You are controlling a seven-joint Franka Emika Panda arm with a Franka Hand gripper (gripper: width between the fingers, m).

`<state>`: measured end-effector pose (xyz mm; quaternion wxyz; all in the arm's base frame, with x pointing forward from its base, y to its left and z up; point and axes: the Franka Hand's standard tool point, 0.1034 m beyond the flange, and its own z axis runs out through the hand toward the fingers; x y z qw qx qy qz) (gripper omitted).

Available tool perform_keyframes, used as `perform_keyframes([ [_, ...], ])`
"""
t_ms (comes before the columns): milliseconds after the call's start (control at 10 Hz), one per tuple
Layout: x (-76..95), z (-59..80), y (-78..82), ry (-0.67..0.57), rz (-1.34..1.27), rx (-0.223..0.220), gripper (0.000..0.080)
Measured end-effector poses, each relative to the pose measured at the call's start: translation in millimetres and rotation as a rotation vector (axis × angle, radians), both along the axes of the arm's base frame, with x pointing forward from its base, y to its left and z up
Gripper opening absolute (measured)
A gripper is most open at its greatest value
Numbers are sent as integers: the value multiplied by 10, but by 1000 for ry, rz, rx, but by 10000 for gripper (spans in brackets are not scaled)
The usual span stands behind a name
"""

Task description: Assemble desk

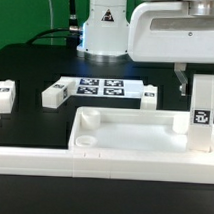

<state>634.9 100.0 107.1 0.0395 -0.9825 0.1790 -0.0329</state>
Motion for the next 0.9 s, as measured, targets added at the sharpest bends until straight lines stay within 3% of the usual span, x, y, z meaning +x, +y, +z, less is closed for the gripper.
perform_keyframes([
  [600,-7,-6,6,42,-512,56,291],
  [900,-8,-5,14,39,-479,54,304],
])
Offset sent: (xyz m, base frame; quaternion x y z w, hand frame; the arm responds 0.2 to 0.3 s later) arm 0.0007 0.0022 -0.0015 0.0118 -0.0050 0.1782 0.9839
